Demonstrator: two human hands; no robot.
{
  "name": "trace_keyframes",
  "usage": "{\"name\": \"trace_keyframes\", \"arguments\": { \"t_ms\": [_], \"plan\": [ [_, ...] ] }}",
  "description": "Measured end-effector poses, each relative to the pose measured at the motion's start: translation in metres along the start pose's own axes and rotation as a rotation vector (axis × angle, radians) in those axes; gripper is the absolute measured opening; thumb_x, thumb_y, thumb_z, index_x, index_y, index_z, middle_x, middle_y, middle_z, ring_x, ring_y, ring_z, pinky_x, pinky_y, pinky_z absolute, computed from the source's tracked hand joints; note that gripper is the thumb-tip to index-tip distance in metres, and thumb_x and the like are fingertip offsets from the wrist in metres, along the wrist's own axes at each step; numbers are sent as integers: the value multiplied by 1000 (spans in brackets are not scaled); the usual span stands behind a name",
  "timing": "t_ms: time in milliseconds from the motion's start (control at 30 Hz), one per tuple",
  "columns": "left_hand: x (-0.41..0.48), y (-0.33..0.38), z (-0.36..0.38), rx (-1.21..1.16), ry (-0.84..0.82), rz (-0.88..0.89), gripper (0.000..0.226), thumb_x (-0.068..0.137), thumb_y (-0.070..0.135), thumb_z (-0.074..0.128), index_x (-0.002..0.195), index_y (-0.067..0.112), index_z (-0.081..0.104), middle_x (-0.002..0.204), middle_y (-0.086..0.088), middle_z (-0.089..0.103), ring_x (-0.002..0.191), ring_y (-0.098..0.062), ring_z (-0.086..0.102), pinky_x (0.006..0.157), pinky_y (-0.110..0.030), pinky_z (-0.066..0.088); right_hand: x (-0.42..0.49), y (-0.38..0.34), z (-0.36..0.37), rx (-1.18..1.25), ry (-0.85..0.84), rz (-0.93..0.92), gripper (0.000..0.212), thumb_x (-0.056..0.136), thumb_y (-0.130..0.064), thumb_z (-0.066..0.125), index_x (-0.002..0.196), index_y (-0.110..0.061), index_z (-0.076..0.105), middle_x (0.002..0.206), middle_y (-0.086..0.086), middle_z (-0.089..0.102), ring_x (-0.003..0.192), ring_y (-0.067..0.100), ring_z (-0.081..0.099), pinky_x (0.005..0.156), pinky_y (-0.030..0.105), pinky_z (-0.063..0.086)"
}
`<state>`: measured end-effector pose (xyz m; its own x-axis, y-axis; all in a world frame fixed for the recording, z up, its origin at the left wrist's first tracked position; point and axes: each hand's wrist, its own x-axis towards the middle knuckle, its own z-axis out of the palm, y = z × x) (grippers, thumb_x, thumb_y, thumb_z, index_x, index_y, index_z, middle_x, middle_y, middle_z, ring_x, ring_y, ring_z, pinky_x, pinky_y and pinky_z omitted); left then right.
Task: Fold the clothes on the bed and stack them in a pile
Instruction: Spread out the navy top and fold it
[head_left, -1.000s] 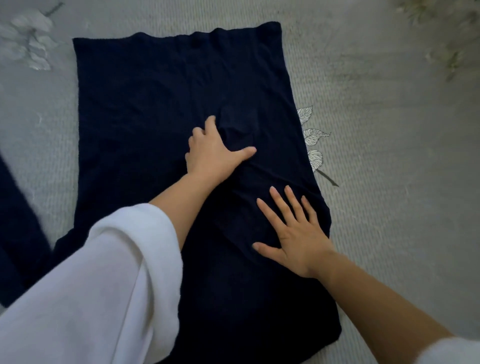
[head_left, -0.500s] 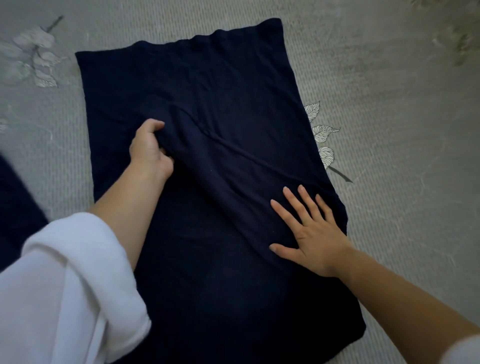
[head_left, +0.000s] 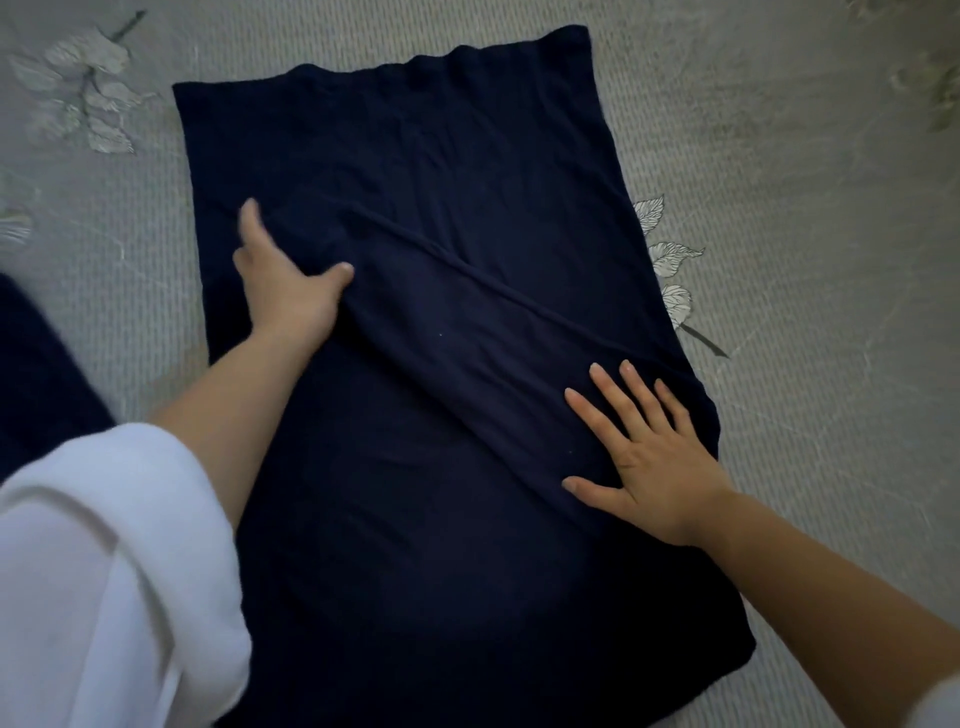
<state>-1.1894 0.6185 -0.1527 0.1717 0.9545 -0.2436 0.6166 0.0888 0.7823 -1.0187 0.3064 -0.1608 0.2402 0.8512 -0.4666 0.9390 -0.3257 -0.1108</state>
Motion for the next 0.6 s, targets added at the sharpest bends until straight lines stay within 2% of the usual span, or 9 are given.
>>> {"name": "trace_keyframes", "arguments": {
  "t_ms": [67, 100, 167, 267, 367, 500, 533, 600],
  "plan": [
    [-16, -8, -7, 284, -35, 178, 93, 83, 32, 70, 151, 30, 7, 153, -11, 13, 136, -25, 21, 110, -32, 20, -3, -6, -4, -6, 22, 11, 84, 81, -78, 11, 149, -38, -18, 157, -5, -27, 142, 17, -30, 115, 40, -19],
    [-22, -14, -16, 361, -47, 210, 88, 86, 34, 67, 151, 29, 8, 154, -12, 11, 138, -29, 18, 112, -38, 19, -4, -13, -6, 0, 41, 17, 84, 82, -75, 15, 152, -34, -7, 160, -2, -18, 144, 17, -24, 116, 41, -15],
    [-34, -29, -32, 413, -42, 226, 77, 90, 33, 60, 151, 24, 15, 154, -13, 12, 139, -32, 17, 114, -43, 17, -7, -24, -10, 35, 93, 33, 82, 85, -69, 24, 153, -25, 12, 162, 3, 2, 147, 17, -11, 118, 43, -8],
    [-47, -62, -79, 424, 84, 178, 63, 92, 26, 56, 148, 18, 27, 149, -14, 21, 134, -33, 21, 112, -43, 18, 0, -57, -17, 84, 140, -24, 77, 87, -63, 29, 151, -20, 23, 160, 3, 15, 148, 17, 1, 119, 45, 1],
    [-54, -97, -129, 379, 261, 7, 56, 91, 22, 55, 143, 16, 34, 146, -13, 26, 133, -33, 23, 109, -44, 21, 15, -100, -22, 59, 124, -160, 73, 90, -61, 28, 152, -21, 21, 160, 2, 12, 148, 16, -1, 119, 43, 0],
    [-51, -136, -185, 202, 519, -423, 53, 89, 21, 56, 139, 12, 40, 144, -18, 34, 131, -33, 33, 107, -38, 28, 35, -161, -18, 39, 97, -316, 73, 92, -59, 29, 153, -24, 12, 161, -1, -1, 147, 15, -11, 119, 40, -7],
    [-50, -146, -196, 144, 543, -495, 53, 89, 23, 56, 138, 11, 40, 140, -16, 39, 126, -32, 40, 105, -35, 33, 40, -175, -16, 24, 92, -342, 73, 92, -59, 27, 153, -25, 8, 160, -2, -6, 146, 15, -15, 118, 39, -9],
    [-49, -163, -211, -16, 519, -528, 53, 89, 23, 56, 137, 10, 40, 126, -10, 52, 110, -26, 54, 97, -33, 43, 49, -198, -11, 13, 91, -367, 74, 92, -60, 26, 153, -25, 3, 159, -2, -12, 145, 15, -19, 118, 39, -11]
  ]
}}
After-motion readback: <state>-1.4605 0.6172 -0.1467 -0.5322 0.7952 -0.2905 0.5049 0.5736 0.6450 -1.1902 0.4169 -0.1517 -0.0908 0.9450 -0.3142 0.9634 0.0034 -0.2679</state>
